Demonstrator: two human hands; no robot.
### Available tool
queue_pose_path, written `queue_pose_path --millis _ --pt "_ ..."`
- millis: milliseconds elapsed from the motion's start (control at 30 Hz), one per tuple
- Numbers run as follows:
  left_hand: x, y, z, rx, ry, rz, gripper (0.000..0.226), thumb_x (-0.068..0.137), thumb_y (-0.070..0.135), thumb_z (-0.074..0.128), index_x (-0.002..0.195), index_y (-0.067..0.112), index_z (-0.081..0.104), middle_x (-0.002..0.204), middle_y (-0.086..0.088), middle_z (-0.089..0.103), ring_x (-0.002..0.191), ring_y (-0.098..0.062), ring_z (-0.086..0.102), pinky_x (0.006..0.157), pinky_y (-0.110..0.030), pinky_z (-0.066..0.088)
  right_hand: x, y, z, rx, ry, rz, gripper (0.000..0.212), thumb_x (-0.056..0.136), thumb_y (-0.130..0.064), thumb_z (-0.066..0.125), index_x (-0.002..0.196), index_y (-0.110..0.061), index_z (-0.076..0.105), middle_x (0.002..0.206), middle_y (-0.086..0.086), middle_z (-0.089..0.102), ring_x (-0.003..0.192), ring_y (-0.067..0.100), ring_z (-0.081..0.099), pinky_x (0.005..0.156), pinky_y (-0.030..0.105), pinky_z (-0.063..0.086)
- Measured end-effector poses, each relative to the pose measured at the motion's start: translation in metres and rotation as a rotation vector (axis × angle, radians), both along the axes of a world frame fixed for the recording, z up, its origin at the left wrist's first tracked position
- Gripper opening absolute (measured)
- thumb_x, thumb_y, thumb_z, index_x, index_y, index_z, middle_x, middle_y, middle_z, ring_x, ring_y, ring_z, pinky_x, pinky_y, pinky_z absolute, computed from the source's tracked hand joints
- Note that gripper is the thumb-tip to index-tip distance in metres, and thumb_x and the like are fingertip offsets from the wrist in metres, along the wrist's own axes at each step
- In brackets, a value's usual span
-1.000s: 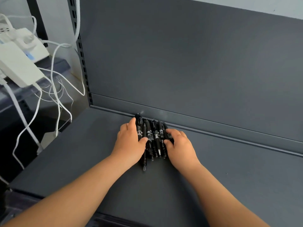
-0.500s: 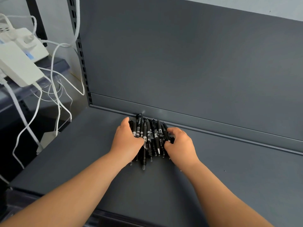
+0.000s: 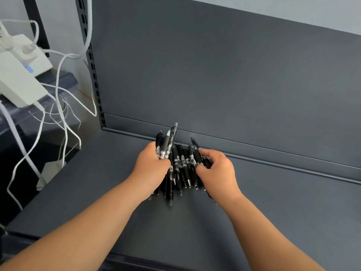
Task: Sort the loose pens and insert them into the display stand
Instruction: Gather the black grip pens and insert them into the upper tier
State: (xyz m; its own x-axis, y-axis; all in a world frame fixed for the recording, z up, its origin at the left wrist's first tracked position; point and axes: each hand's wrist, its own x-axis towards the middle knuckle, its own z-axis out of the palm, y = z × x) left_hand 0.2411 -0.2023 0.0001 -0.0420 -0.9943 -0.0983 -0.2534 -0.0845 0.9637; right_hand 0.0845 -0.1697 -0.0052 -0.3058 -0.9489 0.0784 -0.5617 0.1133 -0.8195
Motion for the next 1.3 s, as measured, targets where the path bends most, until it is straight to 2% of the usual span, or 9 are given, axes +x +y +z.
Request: queue_pose_path --millis 167,267,367,433,533,767,867,967,1300 --pt "-0.017 -0.002 0.012 0.033 0.118 -0.076 0.011 0.081 -0.006 0.048 0.092 -0.003 0.049 0.075 -0.008 0.040 0.067 -0.019 0.037 0.061 -0.031 0.031 -0.009 0.015 0.020 0.004 -0.212 -0.059 0.036 0.082 -0.008 0.058 0.110 -0.030 0.063 0.091 -0.005 0.069 0.057 0.012 0.056 0.047 0.020 0.047" --pt "-0.037 0.003 0.021 0.054 0.166 -0.135 0.010 0.083 -0.004 0.050 0.091 0.001 0.053 0.078 -0.010 0.045 0.070 -0.021 0.040 0.062 -0.033 0.031 -0.023 0.030 0.031 -0.035 -0.249 -0.084 0.039 0.079 -0.004 0.057 0.107 -0.029 0.064 0.089 -0.009 0.069 0.059 0.004 0.055 0.054 0.018 0.043" --pt "-0.065 0.015 0.032 0.067 0.204 -0.194 0.013 0.086 -0.005 0.051 0.091 0.006 0.055 0.083 -0.012 0.050 0.072 -0.023 0.050 0.056 -0.028 0.044 -0.047 0.051 0.042 -0.078 -0.269 -0.119 0.038 0.078 -0.003 0.057 0.104 -0.029 0.065 0.090 -0.012 0.070 0.061 0.002 0.057 0.058 0.017 0.046" --pt "-0.086 0.028 0.040 0.081 0.237 -0.234 0.014 0.087 -0.005 0.051 0.096 0.005 0.056 0.089 -0.010 0.050 0.080 -0.022 0.053 0.064 -0.031 0.057 -0.066 0.068 0.048 -0.108 -0.275 -0.150 0.037 0.078 -0.002 0.057 0.103 -0.029 0.065 0.085 -0.012 0.069 0.058 0.003 0.056 0.056 0.017 0.046" --pt "-0.125 0.053 0.049 0.097 0.276 -0.319 0.020 0.090 -0.005 0.049 0.105 0.006 0.057 0.095 -0.008 0.053 0.087 -0.017 0.059 0.069 -0.036 0.059 -0.100 0.099 0.054 -0.154 -0.277 -0.204 0.037 0.079 -0.002 0.057 0.102 -0.029 0.065 0.084 -0.013 0.069 0.061 0.003 0.058 0.059 0.018 0.047" --pt "-0.238 0.138 0.067 0.106 0.311 -0.464 0.013 0.090 0.005 0.053 0.100 0.014 0.054 0.099 -0.004 0.060 0.063 -0.010 0.055 0.047 -0.024 0.042 -0.196 0.198 0.067 -0.251 -0.274 -0.325 0.032 0.081 -0.003 0.061 0.093 -0.032 0.063 0.084 -0.011 0.069 0.065 0.006 0.060 0.062 0.022 0.051" --pt "-0.290 0.189 0.073 0.133 0.346 -0.523 0.015 0.086 0.010 0.066 0.093 0.015 0.054 0.083 -0.003 0.057 0.057 -0.012 0.049 0.042 -0.022 0.037 -0.240 0.252 0.072 -0.285 -0.270 -0.370 0.029 0.080 -0.004 0.063 0.095 -0.029 0.063 0.087 -0.008 0.069 0.069 0.005 0.061 0.067 0.025 0.050" --pt "-0.343 0.238 0.077 0.146 0.386 -0.569 0.021 0.082 0.009 0.071 0.088 0.016 0.052 0.072 0.000 0.053 0.055 -0.011 0.047 0.039 -0.020 0.037 -0.280 0.305 0.076 -0.321 -0.261 -0.405 0.028 0.080 -0.003 0.064 0.094 -0.027 0.063 0.086 -0.009 0.069 0.072 0.006 0.062 0.073 0.026 0.053" --pt "-0.490 0.367 0.081 0.197 0.448 -0.740 0.025 0.081 0.004 0.071 0.093 0.012 0.051 0.072 -0.006 0.056 0.051 -0.012 0.046 0.039 -0.020 0.036 -0.393 0.440 0.076 -0.382 -0.226 -0.541 0.027 0.079 -0.005 0.071 0.097 -0.024 0.063 0.092 -0.005 0.070 0.087 0.010 0.067 0.082 0.029 0.056"
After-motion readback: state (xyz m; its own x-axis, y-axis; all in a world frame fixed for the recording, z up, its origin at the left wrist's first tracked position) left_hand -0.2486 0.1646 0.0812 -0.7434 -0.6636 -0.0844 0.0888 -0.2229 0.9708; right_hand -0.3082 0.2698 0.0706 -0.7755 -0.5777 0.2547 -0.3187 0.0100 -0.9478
